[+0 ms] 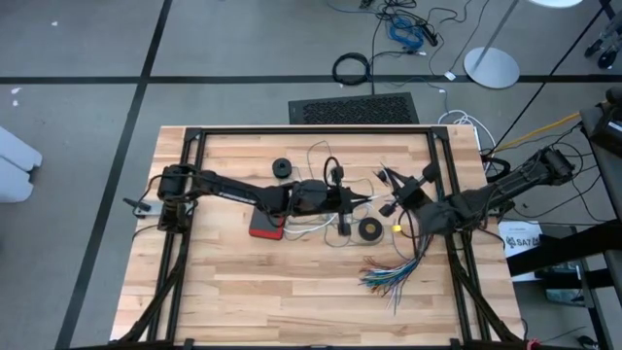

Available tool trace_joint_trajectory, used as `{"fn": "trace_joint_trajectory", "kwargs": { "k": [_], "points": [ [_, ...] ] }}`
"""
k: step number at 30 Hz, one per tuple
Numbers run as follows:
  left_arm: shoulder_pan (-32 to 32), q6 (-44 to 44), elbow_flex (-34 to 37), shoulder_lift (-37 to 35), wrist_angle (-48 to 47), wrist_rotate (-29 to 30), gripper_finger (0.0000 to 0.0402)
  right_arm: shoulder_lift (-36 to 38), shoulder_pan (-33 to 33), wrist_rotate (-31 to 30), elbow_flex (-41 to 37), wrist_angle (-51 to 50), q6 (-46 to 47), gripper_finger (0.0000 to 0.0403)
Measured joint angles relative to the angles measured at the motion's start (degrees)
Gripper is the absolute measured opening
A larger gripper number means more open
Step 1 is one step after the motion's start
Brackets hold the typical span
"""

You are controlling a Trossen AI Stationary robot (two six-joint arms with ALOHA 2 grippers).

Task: Coiling cords
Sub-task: Coil the white wire cable on the spool

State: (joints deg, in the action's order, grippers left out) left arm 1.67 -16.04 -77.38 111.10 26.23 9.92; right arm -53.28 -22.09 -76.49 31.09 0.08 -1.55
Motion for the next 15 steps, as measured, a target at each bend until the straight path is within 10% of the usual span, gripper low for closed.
{"fn": "trace_joint_trajectory", "kwargs": {
  "k": [15],
  "points": [
    [-4.08,-1.25,0.02,-0.34,-1.65,-0.94,0.0,-4.74,-0.87,7.91,0.0,-8.87,13.6,0.0]
  ]
}}
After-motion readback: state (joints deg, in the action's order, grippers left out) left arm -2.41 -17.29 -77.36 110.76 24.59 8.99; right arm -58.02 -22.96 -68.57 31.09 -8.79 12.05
